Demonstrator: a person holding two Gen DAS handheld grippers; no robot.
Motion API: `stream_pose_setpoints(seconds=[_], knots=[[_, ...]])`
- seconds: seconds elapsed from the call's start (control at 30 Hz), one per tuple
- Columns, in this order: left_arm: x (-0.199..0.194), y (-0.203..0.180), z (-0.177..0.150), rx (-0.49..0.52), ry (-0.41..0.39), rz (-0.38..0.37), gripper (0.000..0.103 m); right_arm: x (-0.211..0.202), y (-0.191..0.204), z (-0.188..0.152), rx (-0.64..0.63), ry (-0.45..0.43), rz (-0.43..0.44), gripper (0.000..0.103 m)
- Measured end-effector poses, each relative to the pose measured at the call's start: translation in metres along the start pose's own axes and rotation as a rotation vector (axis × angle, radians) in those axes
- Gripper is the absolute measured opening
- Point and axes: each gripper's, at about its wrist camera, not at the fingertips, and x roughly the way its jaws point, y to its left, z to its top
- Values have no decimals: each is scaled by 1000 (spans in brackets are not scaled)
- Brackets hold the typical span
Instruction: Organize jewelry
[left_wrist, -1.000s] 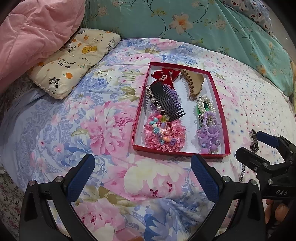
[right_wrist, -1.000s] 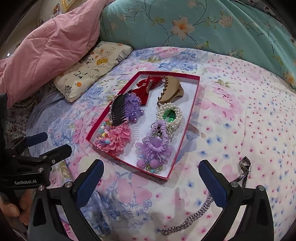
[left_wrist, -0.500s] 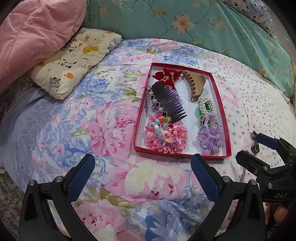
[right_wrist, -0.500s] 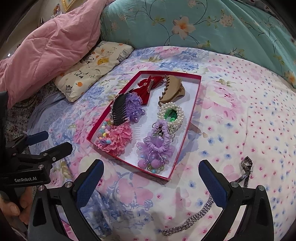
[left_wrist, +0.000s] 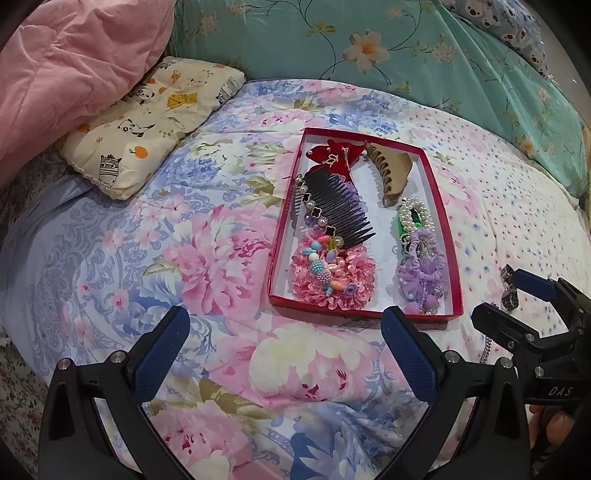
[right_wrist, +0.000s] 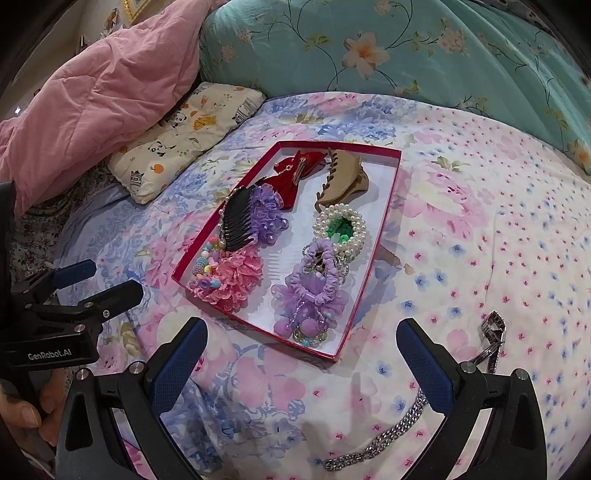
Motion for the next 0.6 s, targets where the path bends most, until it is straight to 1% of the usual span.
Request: stream_pose_setpoints(seconds=[0.6], knots=[[3,2,0,-4,3,1,103,2,-1,-2,1,2,2,103]])
